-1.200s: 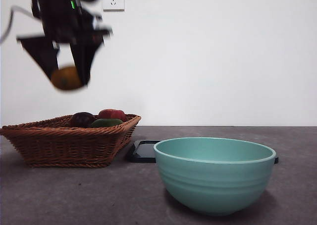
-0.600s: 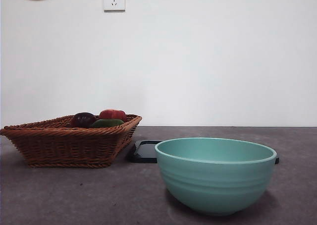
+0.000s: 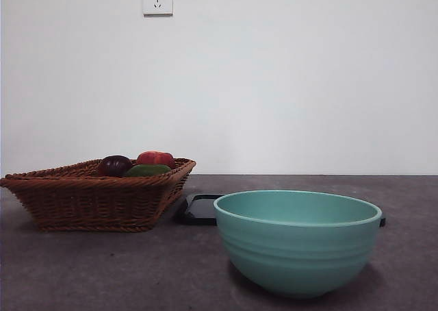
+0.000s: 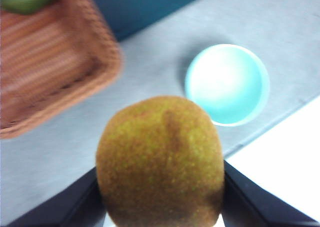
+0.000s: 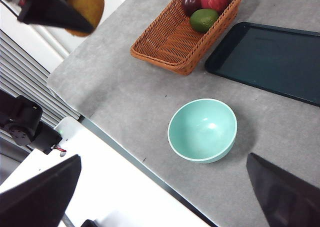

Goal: Pick up the wifruite, put it on the bowl, pick up the plate, put it on desk

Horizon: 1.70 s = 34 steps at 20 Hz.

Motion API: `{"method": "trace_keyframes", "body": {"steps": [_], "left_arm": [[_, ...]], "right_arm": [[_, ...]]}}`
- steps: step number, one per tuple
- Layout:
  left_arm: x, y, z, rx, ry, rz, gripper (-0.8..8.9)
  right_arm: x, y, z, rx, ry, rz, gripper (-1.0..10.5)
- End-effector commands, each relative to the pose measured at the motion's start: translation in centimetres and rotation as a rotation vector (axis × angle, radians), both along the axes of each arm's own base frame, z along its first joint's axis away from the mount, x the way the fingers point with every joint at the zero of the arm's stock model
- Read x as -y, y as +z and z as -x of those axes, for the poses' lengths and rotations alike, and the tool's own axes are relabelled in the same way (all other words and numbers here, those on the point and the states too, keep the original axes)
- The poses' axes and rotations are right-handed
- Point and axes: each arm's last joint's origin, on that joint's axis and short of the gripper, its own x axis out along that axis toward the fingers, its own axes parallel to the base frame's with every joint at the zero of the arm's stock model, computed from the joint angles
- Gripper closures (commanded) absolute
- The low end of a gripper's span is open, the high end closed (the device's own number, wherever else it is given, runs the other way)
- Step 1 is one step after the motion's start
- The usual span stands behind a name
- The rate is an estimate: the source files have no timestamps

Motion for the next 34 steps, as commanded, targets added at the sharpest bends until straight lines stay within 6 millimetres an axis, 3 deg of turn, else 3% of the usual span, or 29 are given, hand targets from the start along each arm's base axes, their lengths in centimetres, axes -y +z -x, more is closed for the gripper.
{"method": "trace_keyframes", "body": {"steps": [1, 7, 15, 22, 26, 34], "left_arm": [[1.8, -0.2, 0.5, -0.013, -0.004, 0.029, 5.93], [4.7, -1.0, 1.2, -0.021, -0.036, 0.064, 5.93], [9.4, -4.5, 0.8, -0.064, -0.093, 0.0, 5.93], [15.5, -12.3, -1.6, -0.132, -0.114, -0.124, 5.93], [16.8, -15.4, -2.3, -0.186, -0.063, -0.184, 5.93], [18.1, -19.8, -3.5, -0.23, -0.048, -0.26, 5.93]], "right_arm": [[0.0, 0.4, 0.1, 0.023, 0.008, 0.001, 3.6], [0.0, 0.4, 0.1, 0.017, 0.008, 0.002, 3.6], [0.0, 0.4, 0.1, 0.017, 0.008, 0.002, 3.6], [0.0, 0.4, 0.1, 0.019, 0.009, 0.003, 3.6], [0.0, 0.4, 0.1, 0.021, 0.01, 0.005, 3.6], [0.0, 0.4, 0.1, 0.029, 0.015, 0.011, 3.6]]}}
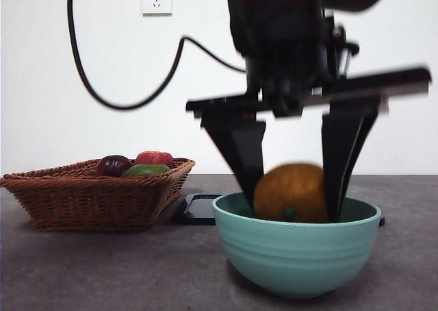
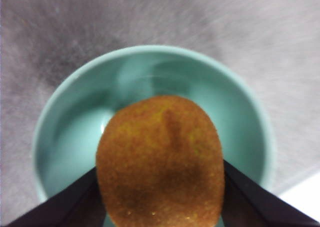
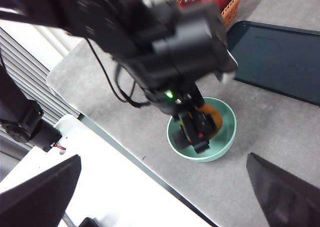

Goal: Pick up the wifruite, put it on the bowl, pick up the plate, put it on desk

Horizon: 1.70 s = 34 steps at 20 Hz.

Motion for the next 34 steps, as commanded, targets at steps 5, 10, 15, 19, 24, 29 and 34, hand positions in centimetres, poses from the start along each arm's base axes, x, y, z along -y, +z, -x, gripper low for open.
{"method": "trace_keyframes", "body": {"steps": [5, 10, 15, 19, 24, 29, 34], "left_arm": [[0.9, -2.4, -0.7, -0.016, -0.011, -0.039, 5.93], [0.8, -2.4, -0.6, -0.027, -0.017, -0.037, 5.93], [0.8, -2.4, -0.6, -0.028, -0.021, -0.039, 5.93], [0.8, -2.4, -0.6, -0.028, -0.024, -0.039, 5.88], [0.9, -2.4, -0.7, -0.021, -0.035, -0.029, 3.3], [1.1, -2.1, -0.8, -0.01, -0.051, -0.015, 3.14], [0.8, 0.2, -0.5, 0.02, -0.076, 0.03, 3.14]], "right_arm": [[0.0, 0.4, 0.1, 0.032, 0.013, 0.007, 3.6], [0.0, 0.4, 0.1, 0.032, 0.013, 0.006, 3.6], [0.0, 0.4, 0.1, 0.03, 0.012, 0.005, 3.6], [0.0, 0.4, 0.1, 0.03, 0.012, 0.005, 3.6], [0.0, 0.4, 0.1, 0.027, 0.011, 0.002, 3.6], [0.0, 0.4, 0.1, 0.028, 0.011, 0.003, 3.6], [0.0, 0.4, 0.1, 0.028, 0.011, 0.004, 3.6]]}}
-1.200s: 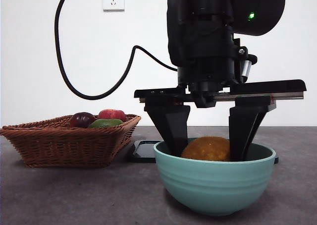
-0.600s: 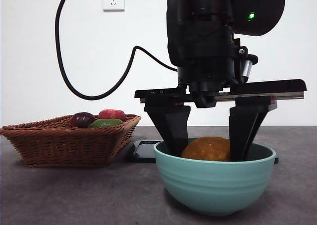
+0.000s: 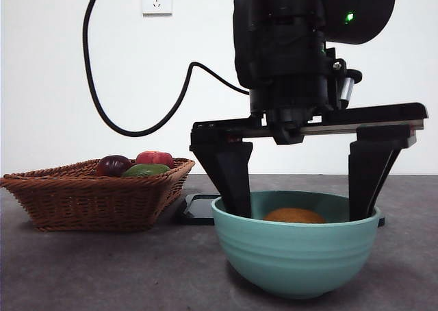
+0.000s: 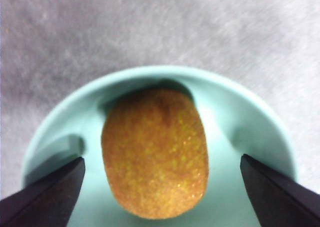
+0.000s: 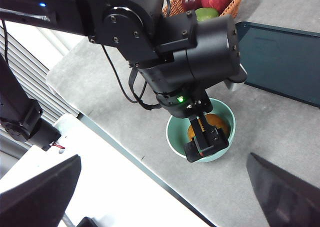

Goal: Pick up the wifruite, put it on the bowl, pick up the plate, put it on desk

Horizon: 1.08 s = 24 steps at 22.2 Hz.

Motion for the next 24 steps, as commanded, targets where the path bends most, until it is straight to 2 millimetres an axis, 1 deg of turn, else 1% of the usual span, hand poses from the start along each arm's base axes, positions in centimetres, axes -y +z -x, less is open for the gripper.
{"method": "trace_keyframes", "body": {"steps": [1, 3, 6, 10, 11, 13, 15, 19, 22, 24], "left_arm": [[0.2, 2.3, 0.6, 0.032, -0.036, 0.058, 3.14], [-0.5, 4.4, 1.0, 0.056, -0.042, 0.098, 3.13], [-2.3, 8.5, 2.0, 0.104, -0.068, 0.171, 3.13], [-6.4, 14.7, 4.1, 0.195, -0.104, 0.283, 3.13], [-7.7, 16.4, 4.8, 0.222, -0.12, 0.317, 3.13], [-10.3, 18.9, 6.1, 0.263, -0.149, 0.36, 3.13], [-13.0, 20.7, 7.3, 0.292, -0.163, 0.379, 3.13], [-18.5, 23.4, 9.9, 0.39, -0.153, 0.367, 3.13], [-22.1, 24.7, 11.8, 0.441, -0.146, 0.445, 3.14], [-24.5, 24.9, 13.1, 0.47, -0.137, 0.493, 3.14]], "right_arm": [[0.0, 0.4, 0.1, 0.022, 0.006, -0.002, 3.6], [0.0, 0.5, 0.1, 0.024, 0.006, -0.002, 3.6], [0.0, 0.5, 0.0, 0.031, 0.006, -0.003, 3.6], [0.0, 0.5, 0.0, 0.033, -0.01, 0.008, 3.6], [0.1, 0.5, 0.0, 0.034, -0.015, 0.011, 3.6], [0.1, 0.5, 0.0, 0.035, -0.015, 0.012, 3.6], [0.1, 0.5, 0.0, 0.036, -0.015, 0.011, 3.6], [0.1, 0.5, 0.0, 0.035, -0.015, 0.011, 3.6], [0.1, 0.5, 0.0, 0.035, -0.015, 0.011, 3.6], [0.1, 0.5, 0.0, 0.034, -0.017, 0.01, 3.6]]}}
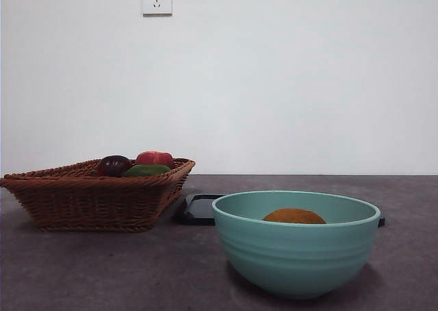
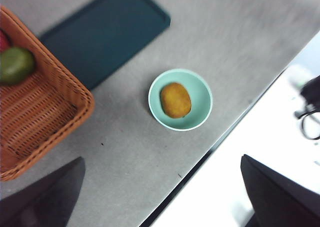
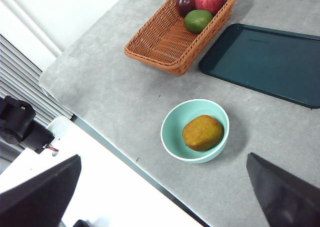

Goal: Pick up the wifruite, put it on the bowl, pick up the plate, put it on desk

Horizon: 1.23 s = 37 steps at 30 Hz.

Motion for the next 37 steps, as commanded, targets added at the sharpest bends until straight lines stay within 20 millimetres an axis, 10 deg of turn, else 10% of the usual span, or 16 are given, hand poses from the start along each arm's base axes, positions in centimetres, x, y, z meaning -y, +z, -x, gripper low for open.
{"method": "trace_keyframes", "body": {"steps": [1, 15, 25, 37], "left_arm": [[-2.4, 0.1, 1.4, 0.042, -0.015, 0.047, 3.14], [-12.3, -6.6, 6.8, 0.134, 0.011, 0.287, 3.14], [-13.8, -7.4, 7.6, 0.15, 0.02, 0.345, 3.14], [-13.8, -7.3, 7.6, 0.156, 0.019, 0.354, 3.14]], "right_arm": [[0.0, 0.5, 0.1, 0.025, 0.002, -0.002, 3.6], [0.0, 0.5, 0.0, -0.027, -0.03, -0.041, 3.6], [-0.2, 0.5, -0.9, -0.113, -0.064, -0.073, 3.6], [-1.8, 0.0, -7.2, -0.305, -0.043, -0.045, 3.6]]}}
